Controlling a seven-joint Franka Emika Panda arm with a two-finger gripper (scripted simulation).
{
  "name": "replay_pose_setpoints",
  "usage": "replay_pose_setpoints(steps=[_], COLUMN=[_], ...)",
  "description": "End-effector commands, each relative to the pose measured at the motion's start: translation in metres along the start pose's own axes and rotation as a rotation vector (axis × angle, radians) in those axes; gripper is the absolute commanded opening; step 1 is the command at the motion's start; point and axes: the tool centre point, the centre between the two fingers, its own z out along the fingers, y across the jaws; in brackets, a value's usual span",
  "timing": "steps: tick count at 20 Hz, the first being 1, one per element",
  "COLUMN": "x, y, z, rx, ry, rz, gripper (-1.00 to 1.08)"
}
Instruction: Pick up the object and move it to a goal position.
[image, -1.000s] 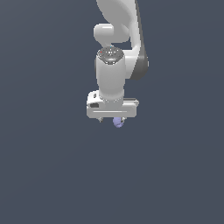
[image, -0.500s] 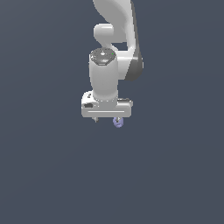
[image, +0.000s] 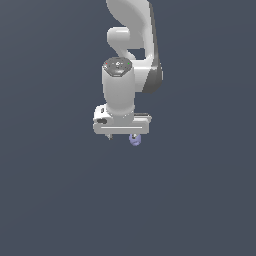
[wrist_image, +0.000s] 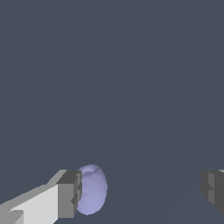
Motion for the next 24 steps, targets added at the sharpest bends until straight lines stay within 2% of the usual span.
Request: replay_pose_setpoints(steps=[1,16,24], x=[-0.006,-0.074,-0.089], y=[-0.005,-0.054,-0.061], z=[0.007,0.070,0.080], rx=[-0.001,-0.004,-0.004], ry=[-0.003,-0.030,-0.035], rz=[-0.009,-0.112,-0.131], gripper=[1.00,1.00,1.00])
